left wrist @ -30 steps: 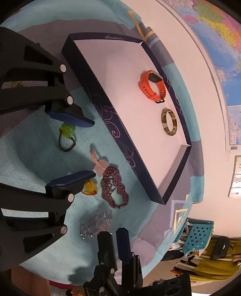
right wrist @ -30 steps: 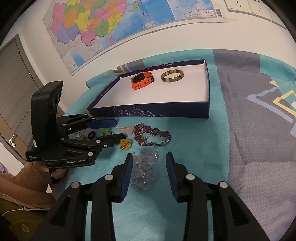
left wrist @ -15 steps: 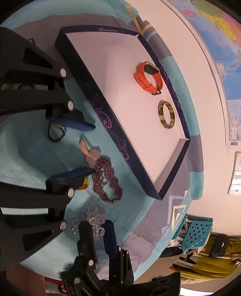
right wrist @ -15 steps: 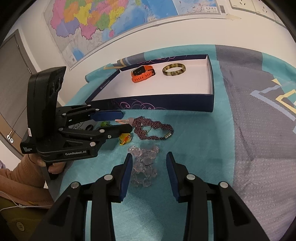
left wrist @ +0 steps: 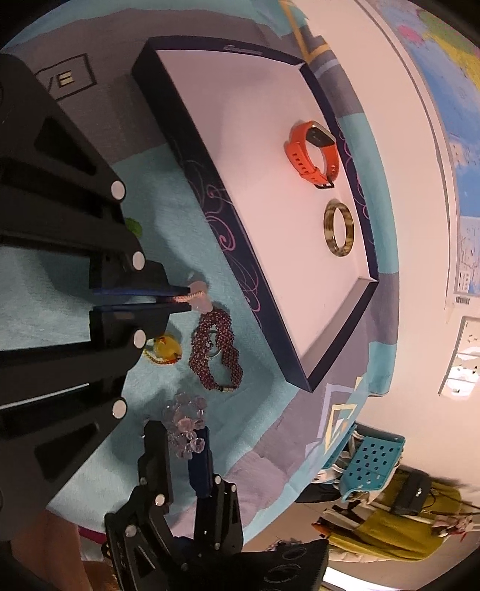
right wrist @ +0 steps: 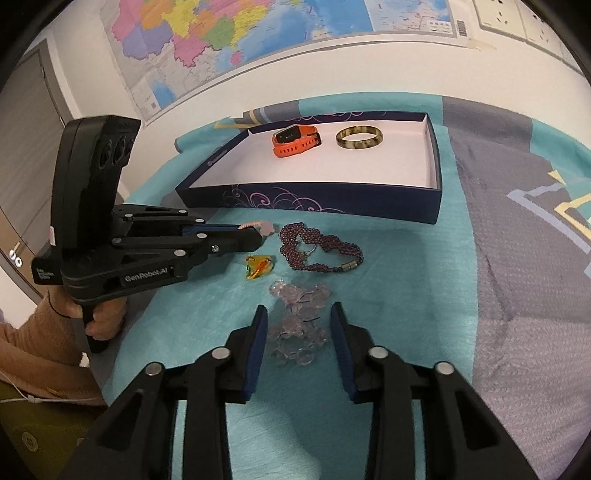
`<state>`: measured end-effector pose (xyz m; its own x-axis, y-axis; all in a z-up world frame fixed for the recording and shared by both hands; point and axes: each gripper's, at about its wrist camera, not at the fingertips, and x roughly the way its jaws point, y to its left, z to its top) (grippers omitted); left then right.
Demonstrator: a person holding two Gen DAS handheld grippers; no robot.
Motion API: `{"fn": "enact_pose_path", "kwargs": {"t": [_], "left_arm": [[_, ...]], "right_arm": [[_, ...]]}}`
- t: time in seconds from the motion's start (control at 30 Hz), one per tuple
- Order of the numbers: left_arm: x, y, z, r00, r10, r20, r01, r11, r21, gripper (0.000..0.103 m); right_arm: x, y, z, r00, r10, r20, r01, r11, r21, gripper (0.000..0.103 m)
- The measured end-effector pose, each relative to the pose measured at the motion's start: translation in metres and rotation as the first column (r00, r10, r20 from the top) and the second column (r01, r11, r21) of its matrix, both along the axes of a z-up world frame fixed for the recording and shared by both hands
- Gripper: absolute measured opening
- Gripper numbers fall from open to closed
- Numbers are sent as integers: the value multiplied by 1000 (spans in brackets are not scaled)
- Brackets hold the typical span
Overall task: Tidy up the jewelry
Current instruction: 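Close the right tool on the clear crystal bracelet while the left tool grasps the pink ring, then lift and carry the crystal bracelet and pink ring with both tools into the box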
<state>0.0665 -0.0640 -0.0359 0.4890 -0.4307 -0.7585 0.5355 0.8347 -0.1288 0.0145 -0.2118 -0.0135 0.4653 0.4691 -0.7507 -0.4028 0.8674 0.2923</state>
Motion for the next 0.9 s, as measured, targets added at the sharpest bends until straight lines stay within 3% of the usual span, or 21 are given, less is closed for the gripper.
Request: {"fn": "enact_pose_path", "kwargs": {"t": [0.1, 0.13, 0.17, 0.37, 0.57, 0.9], "left_arm": [[-3, 6, 1, 1000, 16, -5, -17, 1000, -16, 4], [-4, 8, 3, 1000, 19, -4, -19, 1000, -24, 4], [-6, 10, 4, 1000, 21, -4, -21, 999, -29, 4], [-14, 20, 14, 999, 37, 8, -37, 998, -58, 4], [-19, 33, 29, 998, 56, 32, -52, 994, -97, 4], [-22, 46, 50, 993, 83, 87, -74, 991, -112, 4]], "right_arm": [[0, 1, 1, 1000, 6, 6, -6, 1000, -9, 21], [-1, 2, 2, 1000, 9, 12, -9, 1000, -10, 13], [-1, 2, 2, 1000, 13, 10, -13, 1000, -11, 10], [0, 0, 7, 1000, 10, 19, -10, 1000, 17, 8], [0, -7, 29, 999, 2, 54, -7, 996, 92, 8], [7, -8, 65, 991, -1, 132, -16, 992, 125, 8]]}}
